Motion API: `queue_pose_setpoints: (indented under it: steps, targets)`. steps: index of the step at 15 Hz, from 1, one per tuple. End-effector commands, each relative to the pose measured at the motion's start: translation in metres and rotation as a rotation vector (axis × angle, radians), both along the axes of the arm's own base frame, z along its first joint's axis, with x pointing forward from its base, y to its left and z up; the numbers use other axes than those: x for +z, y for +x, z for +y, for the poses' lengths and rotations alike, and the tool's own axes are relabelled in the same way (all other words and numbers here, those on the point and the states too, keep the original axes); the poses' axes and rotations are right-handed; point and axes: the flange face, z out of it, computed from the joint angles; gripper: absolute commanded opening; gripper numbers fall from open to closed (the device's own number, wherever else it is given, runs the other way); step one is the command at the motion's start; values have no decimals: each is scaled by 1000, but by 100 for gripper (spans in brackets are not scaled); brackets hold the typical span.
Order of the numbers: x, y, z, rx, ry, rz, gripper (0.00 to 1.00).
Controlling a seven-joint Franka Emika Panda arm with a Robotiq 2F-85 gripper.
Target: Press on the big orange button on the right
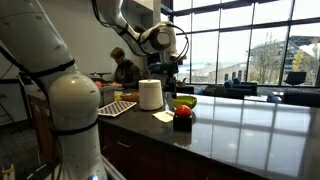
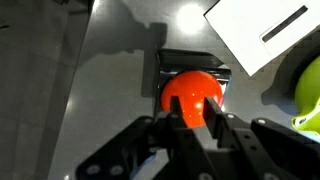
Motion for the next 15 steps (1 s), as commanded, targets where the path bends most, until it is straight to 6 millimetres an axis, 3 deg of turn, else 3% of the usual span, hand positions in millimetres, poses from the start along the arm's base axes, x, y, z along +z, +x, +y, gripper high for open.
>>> queue_pose_setpoints:
  steps: [1, 6, 15]
  targets:
    - [6, -3, -1, -9, 28, -14, 1]
    - [4, 8, 4, 0, 22, -13, 0]
    - [17, 21, -22, -32, 28, -35, 0]
